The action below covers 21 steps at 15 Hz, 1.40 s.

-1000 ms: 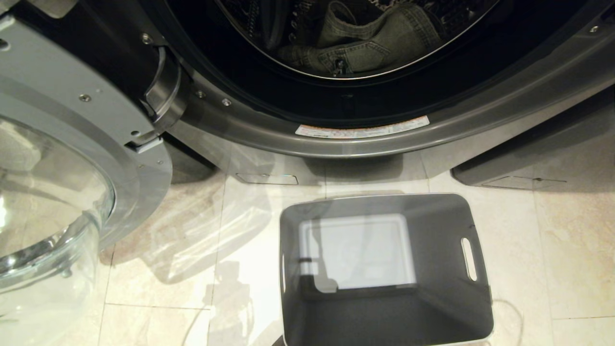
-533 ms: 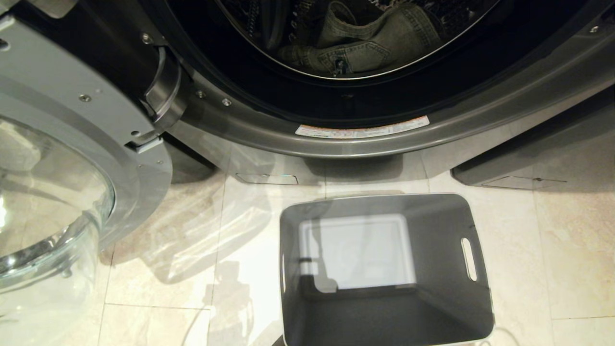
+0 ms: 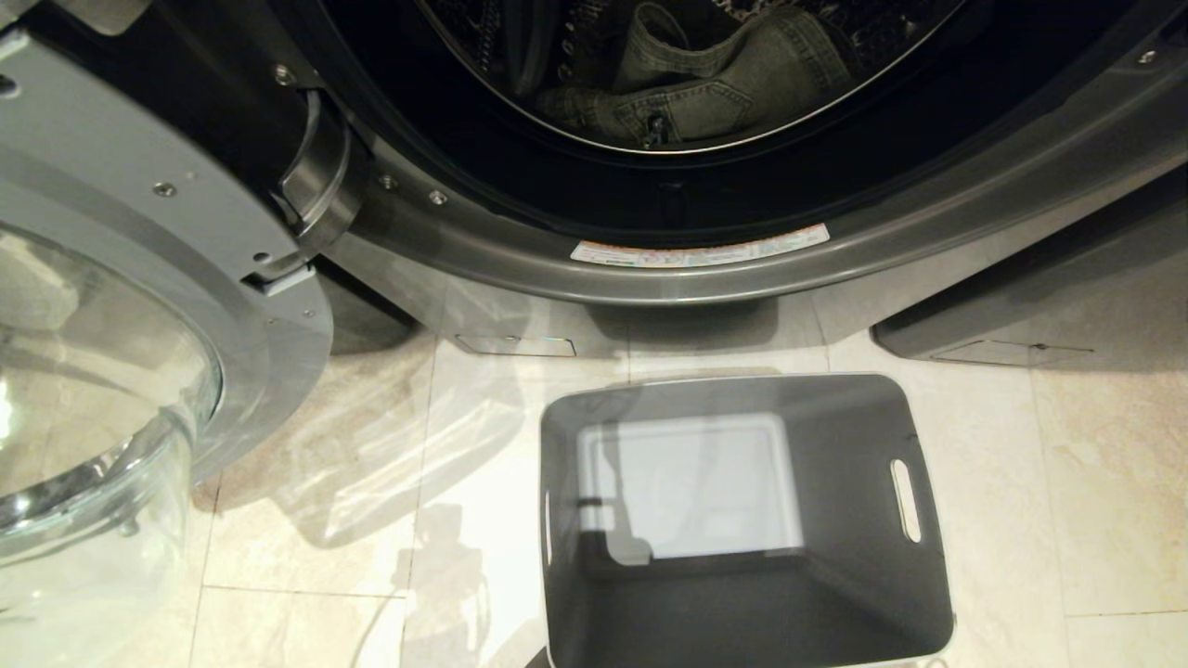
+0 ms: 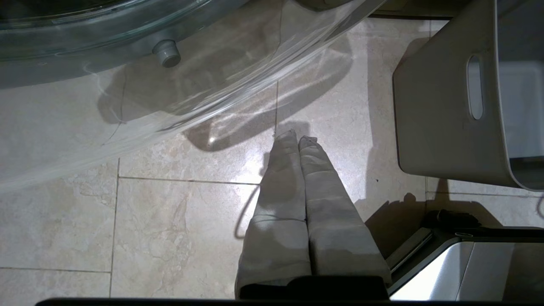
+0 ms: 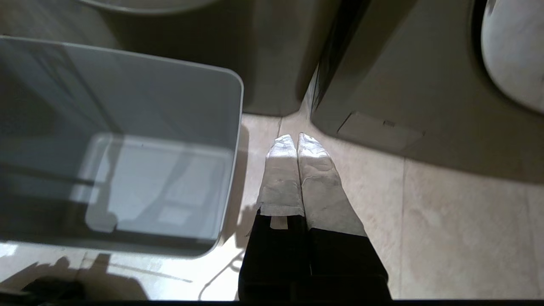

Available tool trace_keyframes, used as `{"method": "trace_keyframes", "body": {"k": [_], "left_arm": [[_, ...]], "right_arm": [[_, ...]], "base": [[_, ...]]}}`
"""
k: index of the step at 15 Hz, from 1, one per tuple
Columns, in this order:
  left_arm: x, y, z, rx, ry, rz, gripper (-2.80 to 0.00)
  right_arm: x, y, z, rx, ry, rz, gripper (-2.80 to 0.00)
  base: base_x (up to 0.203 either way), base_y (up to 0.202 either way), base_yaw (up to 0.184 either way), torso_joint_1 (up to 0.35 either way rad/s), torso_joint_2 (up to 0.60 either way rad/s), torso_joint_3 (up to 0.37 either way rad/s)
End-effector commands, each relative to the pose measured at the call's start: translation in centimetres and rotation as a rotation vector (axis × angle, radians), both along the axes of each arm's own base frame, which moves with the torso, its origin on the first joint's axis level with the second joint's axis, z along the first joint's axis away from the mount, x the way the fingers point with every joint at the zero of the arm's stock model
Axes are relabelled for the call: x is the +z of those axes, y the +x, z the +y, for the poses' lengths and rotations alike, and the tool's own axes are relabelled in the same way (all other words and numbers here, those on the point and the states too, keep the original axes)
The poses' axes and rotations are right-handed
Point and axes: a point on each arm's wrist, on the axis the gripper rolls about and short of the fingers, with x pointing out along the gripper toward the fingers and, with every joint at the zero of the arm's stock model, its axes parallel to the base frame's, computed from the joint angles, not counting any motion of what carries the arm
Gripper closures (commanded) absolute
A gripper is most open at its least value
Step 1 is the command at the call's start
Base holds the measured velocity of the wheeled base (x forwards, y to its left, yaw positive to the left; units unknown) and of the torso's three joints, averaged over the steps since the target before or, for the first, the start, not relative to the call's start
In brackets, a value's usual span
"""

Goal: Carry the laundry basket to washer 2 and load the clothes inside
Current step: Close the washing machine door with the left hand

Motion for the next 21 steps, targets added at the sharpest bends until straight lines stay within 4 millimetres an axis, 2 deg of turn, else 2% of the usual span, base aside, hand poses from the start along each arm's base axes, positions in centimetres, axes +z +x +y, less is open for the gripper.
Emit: {"method": "trace_keyframes", "body": {"k": [1,21], "left_arm": [[0.0,0.0,0.0,0.0,0.0,0.0,0.0],[-0.01,0.0,0.0,-0.001,0.003,0.001,0.0]], "right_arm": [[-1.38,0.46,-0.04,-0.002,0.05,0.067,0.0],[-1.35,0.45,-0.09,-0.017,0.083,0.065,0.0]], "base": [[0.0,0.0,0.0,0.0,0.0,0.0],[0.0,0.0,0.0,0.0,0.0,0.0]]}}
